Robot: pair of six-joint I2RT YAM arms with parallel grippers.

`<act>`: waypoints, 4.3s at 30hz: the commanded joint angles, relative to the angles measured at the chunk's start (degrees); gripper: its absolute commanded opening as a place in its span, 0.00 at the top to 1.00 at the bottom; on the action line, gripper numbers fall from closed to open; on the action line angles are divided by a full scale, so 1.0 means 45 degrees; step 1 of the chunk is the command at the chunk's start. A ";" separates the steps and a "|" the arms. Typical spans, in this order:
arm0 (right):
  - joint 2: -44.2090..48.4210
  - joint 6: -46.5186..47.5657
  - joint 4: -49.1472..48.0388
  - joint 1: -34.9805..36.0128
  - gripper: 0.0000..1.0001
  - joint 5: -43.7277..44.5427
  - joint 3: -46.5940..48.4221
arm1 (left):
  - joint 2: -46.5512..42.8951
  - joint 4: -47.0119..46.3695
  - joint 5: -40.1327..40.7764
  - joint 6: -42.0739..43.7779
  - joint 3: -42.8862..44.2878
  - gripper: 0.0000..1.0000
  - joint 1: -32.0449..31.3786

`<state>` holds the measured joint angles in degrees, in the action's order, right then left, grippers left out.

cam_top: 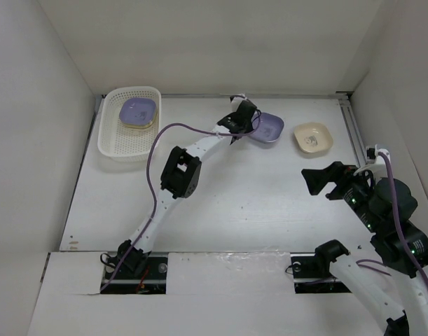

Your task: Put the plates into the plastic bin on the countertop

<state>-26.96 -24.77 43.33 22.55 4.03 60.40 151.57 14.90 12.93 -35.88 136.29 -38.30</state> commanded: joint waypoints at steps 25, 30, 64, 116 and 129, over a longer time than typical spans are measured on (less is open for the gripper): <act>-0.0319 -0.0119 -0.1758 -0.0049 0.00 -0.1873 -0.1001 | -0.9738 -0.1041 -0.2636 0.2595 -0.7904 1.00 0.9815; -0.0181 -0.0119 -0.1875 -0.0049 0.00 -0.2009 -0.1255 | -0.8664 -0.1823 -0.4563 0.3639 -0.7572 1.00 1.1146; -0.5074 -0.0235 -0.5093 -0.0708 0.00 0.0744 -0.1979 | -1.0943 -0.1181 -0.3149 0.1099 -0.8291 0.00 1.0313; -1.5944 0.0739 -0.3946 -0.0149 1.00 0.1784 0.5094 | -1.3174 -0.0202 0.0037 0.1254 -1.3118 0.00 0.0192; -1.3970 0.0193 -0.4453 0.2391 1.00 0.0121 0.4118 | -1.3057 -0.0166 0.1404 0.1253 -1.3605 0.54 0.0075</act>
<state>-92.53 -23.55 25.34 31.64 6.74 78.96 93.71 14.66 16.49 -31.31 75.35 -37.50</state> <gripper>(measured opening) 0.038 0.553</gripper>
